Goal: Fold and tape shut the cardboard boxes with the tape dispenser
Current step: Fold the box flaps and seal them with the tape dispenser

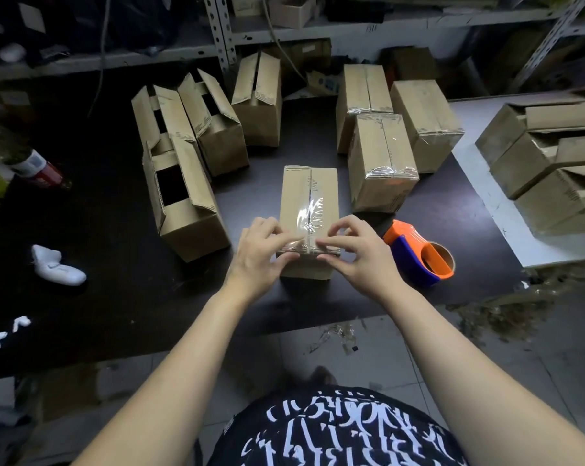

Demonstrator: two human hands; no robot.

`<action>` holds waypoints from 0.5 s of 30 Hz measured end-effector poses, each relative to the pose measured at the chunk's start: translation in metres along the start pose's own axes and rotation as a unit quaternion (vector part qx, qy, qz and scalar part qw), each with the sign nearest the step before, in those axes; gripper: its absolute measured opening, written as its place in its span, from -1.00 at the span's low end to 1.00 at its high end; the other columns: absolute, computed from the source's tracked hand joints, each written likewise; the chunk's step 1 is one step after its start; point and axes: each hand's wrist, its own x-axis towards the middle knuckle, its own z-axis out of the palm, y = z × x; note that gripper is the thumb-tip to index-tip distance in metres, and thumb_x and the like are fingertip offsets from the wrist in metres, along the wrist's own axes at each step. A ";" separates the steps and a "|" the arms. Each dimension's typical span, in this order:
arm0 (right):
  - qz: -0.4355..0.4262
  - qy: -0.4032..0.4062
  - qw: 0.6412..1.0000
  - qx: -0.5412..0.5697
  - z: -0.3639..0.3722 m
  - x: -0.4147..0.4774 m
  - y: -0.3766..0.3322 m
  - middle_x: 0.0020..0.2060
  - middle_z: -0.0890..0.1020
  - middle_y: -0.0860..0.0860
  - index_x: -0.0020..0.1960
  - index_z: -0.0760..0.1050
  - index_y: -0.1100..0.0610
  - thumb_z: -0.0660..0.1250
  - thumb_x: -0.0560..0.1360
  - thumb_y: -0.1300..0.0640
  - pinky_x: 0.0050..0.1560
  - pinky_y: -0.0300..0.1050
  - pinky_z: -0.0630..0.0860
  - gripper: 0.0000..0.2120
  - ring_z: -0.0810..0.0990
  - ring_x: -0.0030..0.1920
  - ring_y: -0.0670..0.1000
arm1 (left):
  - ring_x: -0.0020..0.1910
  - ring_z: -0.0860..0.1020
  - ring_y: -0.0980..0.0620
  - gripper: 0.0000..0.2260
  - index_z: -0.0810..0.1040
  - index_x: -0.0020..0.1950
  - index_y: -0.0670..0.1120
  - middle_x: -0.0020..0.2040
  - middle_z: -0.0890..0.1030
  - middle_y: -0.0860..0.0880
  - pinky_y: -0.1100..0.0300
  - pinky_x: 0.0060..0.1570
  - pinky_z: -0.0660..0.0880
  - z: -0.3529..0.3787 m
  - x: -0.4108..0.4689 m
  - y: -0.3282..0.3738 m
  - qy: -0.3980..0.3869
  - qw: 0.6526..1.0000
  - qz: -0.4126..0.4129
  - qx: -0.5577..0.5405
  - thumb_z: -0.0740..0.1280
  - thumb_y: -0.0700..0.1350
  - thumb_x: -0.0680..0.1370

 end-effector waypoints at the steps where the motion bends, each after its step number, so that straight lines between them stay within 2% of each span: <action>1: -0.013 -0.003 1.000 -0.016 0.001 0.001 0.001 0.10 0.54 -0.18 0.15 0.72 -0.09 0.46 0.50 -0.14 -0.15 0.12 0.60 -0.73 0.50 0.06 -0.09 | -0.05 0.44 -0.12 -0.80 0.66 0.17 0.01 -0.05 0.52 -0.07 -0.03 -0.17 0.47 0.001 0.000 -0.002 -0.009 0.999 0.032 0.019 0.44 -0.11 0.55; 4: -0.024 0.004 0.999 -0.026 0.002 -0.001 0.002 0.11 0.57 -0.14 0.16 0.72 -0.06 0.50 0.51 -0.08 -0.12 0.09 0.61 -0.75 0.51 0.04 -0.08 | -0.08 0.41 -0.17 -0.75 0.65 0.26 0.01 -0.02 0.52 -0.14 0.04 -0.28 0.44 0.003 0.000 -0.007 -0.029 0.992 0.096 0.077 0.32 -0.11 0.61; 9: -0.038 0.005 0.999 -0.020 0.001 0.000 0.006 0.11 0.59 -0.11 0.17 0.72 -0.03 0.54 0.49 -0.01 -0.07 0.06 0.60 -0.74 0.54 0.01 -0.04 | -0.08 0.46 -0.21 -0.73 0.64 0.29 -0.04 -0.01 0.53 -0.17 0.01 -0.29 0.47 0.001 0.001 -0.007 -0.034 0.985 0.122 0.115 0.35 -0.15 0.60; 11: -0.043 0.009 0.999 -0.023 0.000 -0.001 0.009 0.11 0.60 -0.12 0.16 0.73 -0.03 0.59 0.45 0.02 -0.05 0.03 0.60 -0.71 0.54 0.00 -0.06 | -0.08 0.45 -0.21 -0.76 0.64 0.26 -0.08 -0.02 0.51 -0.17 -0.02 -0.28 0.49 0.000 0.003 -0.003 -0.041 0.985 0.128 0.105 0.38 -0.15 0.59; 15: -0.032 0.053 0.998 -0.026 0.007 -0.002 0.006 0.08 0.64 -0.10 0.09 0.75 0.00 0.63 0.41 0.03 -0.09 0.02 0.60 -0.73 0.58 -0.02 -0.04 | -0.11 0.46 -0.16 -0.76 0.69 0.11 -0.11 -0.08 0.53 -0.11 -0.03 -0.30 0.47 -0.005 0.011 0.008 -0.048 0.985 0.116 0.115 0.34 0.00 0.61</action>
